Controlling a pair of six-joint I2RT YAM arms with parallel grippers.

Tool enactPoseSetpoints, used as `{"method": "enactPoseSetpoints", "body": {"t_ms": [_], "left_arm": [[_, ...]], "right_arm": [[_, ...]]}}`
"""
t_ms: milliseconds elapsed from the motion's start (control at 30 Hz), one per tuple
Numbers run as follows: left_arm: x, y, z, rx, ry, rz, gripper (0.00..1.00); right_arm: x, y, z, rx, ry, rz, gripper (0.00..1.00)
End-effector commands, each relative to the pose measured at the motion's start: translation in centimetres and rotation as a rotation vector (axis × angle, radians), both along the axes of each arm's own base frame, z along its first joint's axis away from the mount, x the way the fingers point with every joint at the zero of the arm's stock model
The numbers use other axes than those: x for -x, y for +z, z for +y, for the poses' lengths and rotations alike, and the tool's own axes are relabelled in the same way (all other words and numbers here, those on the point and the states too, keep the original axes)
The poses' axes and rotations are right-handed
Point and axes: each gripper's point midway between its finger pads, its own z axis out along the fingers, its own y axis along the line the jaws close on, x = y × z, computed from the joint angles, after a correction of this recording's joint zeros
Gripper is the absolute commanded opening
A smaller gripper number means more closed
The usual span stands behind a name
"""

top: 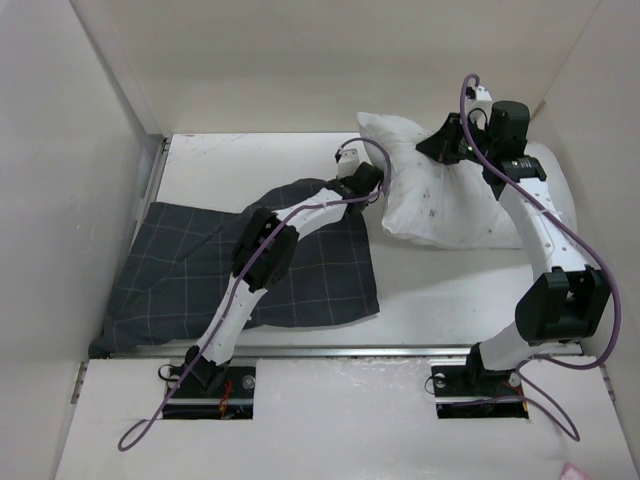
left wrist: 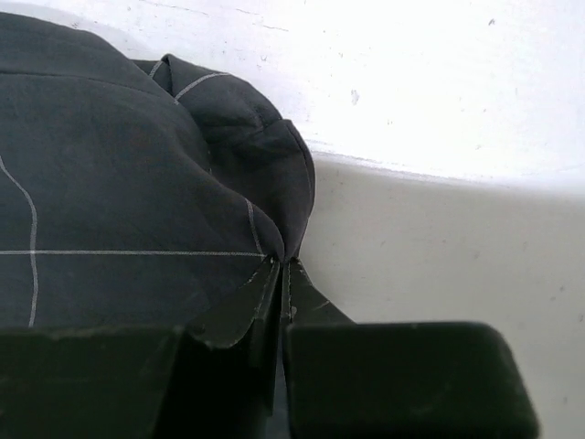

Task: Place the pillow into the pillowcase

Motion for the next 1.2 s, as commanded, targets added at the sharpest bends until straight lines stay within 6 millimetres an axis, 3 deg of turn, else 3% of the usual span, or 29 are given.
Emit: {"method": "enactPoseSetpoints", "body": {"t_ms": [0, 67, 100, 167, 200, 233, 333, 467, 600, 700, 767, 967, 1067, 1167], "left_arm": [[0.1, 5.7, 0.5, -0.004, -0.035, -0.077, 0.0], [0.6, 8.1, 1.4, -0.035, -0.06, -0.107, 0.0], [1.1, 10.8, 2.3, -0.028, -0.064, -0.155, 0.0], [1.6, 13.3, 3.4, -0.034, -0.094, -0.191, 0.0], [2.0, 13.4, 4.6, -0.068, -0.13, -0.185, 0.0], [2.3, 16.0, 5.2, -0.027, -0.169, -0.212, 0.0], [3.0, 18.1, 6.5, 0.007, -0.279, -0.208, 0.0], [3.9, 18.3, 7.0, 0.017, -0.379, -0.191, 0.0], [3.6, 18.5, 7.9, 0.017, -0.488, -0.183, 0.0], [4.0, 19.5, 8.1, 0.053, -0.603, -0.163, 0.0], [4.2, 20.1, 8.1, 0.048, -0.656, -0.168, 0.0], [3.9, 20.9, 8.9, 0.043, -0.665, -0.163, 0.0], [4.1, 20.5, 9.1, 0.035, -0.658, -0.143, 0.0], [5.0, 21.9, 8.5, 0.08, -0.697, -0.157, 0.0]], "right_arm": [[0.0, 3.4, 0.5, -0.01, 0.028, -0.1, 0.0], [0.2, 3.5, 0.7, -0.013, 0.039, -0.099, 0.0], [0.3, 3.5, 0.8, -0.008, 0.055, -0.107, 0.0], [0.3, 3.1, 1.0, -0.005, 0.075, -0.104, 0.0], [0.4, 3.1, 1.2, 0.003, 0.094, -0.115, 0.0], [0.7, 2.8, 1.4, 0.006, 0.114, -0.112, 0.0], [1.4, 2.5, 2.3, 0.024, 0.187, -0.137, 0.0], [3.0, 1.3, 3.6, 0.077, 0.284, -0.169, 0.0], [5.1, -1.3, 5.5, 0.116, 0.43, -0.171, 0.0], [5.8, -3.4, 6.3, 0.184, 0.473, -0.171, 0.0], [5.5, -6.0, 6.8, 0.233, 0.471, -0.125, 0.0], [8.5, -10.2, 9.2, 0.354, 0.683, -0.127, 0.0], [8.0, -10.5, 9.6, 0.411, 0.662, -0.147, 0.0], [7.1, -10.4, 10.5, 0.387, 0.642, -0.143, 0.0]]}}
